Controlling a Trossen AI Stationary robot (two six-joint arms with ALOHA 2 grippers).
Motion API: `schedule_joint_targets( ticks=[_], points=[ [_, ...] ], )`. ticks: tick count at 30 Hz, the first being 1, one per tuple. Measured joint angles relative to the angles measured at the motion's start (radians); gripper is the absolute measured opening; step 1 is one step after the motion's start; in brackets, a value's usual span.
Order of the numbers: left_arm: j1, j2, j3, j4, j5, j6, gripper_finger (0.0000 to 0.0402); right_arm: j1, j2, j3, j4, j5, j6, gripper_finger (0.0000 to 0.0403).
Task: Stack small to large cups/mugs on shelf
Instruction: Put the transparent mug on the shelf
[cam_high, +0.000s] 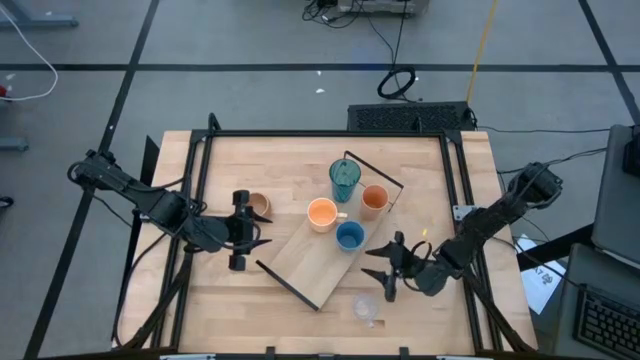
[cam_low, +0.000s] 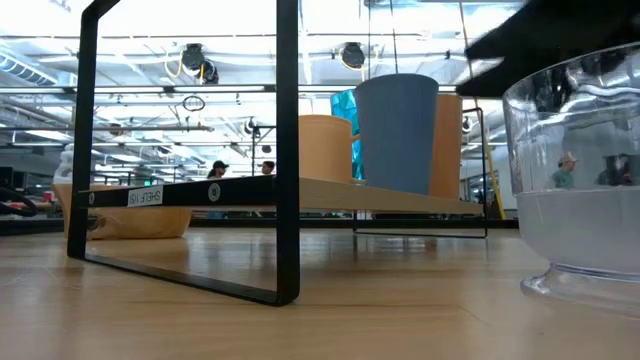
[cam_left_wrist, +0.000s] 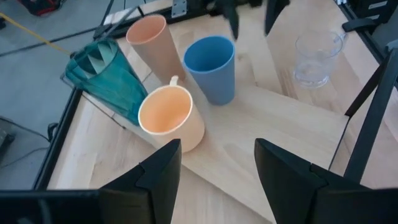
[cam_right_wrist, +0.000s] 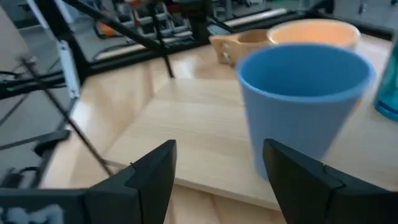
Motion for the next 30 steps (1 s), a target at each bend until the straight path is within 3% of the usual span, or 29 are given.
schedule_joint_targets(
  ticks=[12,23,26,30],
  points=[
    [-0.014,0.0,0.0,-0.118,-0.001,-0.145,0.0207,0.042,-0.016,0.233,-0.175,0.05,-0.154,0.023],
    [-0.099,0.001,0.0,-0.162,-0.025,-0.254,0.0207,0.063,-0.015,0.272,-0.219,0.032,-0.115,0.023],
    [-0.109,0.001,0.0,-0.162,-0.066,-0.253,0.0207,0.064,-0.015,0.353,-0.33,-0.021,-0.088,0.023],
    [-0.118,0.001,-0.014,-0.153,-0.126,-0.254,0.0207,0.059,-0.002,0.518,-0.607,-0.086,-0.012,0.023]
  ],
)
